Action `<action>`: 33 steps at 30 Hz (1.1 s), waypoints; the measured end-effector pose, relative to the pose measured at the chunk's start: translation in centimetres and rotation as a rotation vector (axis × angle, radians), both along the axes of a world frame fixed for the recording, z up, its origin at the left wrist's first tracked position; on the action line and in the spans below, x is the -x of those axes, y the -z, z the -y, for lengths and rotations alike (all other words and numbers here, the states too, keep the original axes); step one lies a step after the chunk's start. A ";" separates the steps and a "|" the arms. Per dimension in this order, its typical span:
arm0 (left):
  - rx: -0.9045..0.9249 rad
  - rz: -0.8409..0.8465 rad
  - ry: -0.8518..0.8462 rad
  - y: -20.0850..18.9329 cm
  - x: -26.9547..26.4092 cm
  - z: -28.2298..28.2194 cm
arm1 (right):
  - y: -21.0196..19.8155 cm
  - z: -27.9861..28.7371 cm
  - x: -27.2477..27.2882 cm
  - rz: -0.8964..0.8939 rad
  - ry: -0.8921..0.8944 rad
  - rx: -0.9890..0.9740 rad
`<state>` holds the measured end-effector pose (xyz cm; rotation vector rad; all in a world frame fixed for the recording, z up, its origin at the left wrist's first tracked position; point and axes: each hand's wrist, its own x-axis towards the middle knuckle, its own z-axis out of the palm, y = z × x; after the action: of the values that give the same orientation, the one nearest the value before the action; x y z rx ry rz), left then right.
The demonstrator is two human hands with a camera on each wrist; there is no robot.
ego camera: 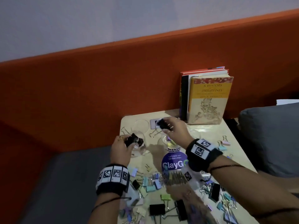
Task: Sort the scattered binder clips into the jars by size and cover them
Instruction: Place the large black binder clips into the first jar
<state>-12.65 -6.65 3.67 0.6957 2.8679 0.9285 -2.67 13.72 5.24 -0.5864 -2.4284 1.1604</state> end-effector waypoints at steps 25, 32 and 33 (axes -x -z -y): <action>0.113 0.014 0.230 2.7 3.9 1.4 | 2.4 4.3 12.3 0.182 -0.323 0.210; 0.136 -0.045 0.285 1.2 4.7 -0.3 | 1.2 2.6 13.4 0.250 -0.325 0.350; 0.106 -0.013 0.230 0.9 4.5 -0.5 | 1.1 2.4 13.5 0.204 -0.286 0.286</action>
<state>-17.11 -6.11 2.76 0.9968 2.7458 0.7384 -16.20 11.35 4.19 -0.4677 -2.5993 1.6586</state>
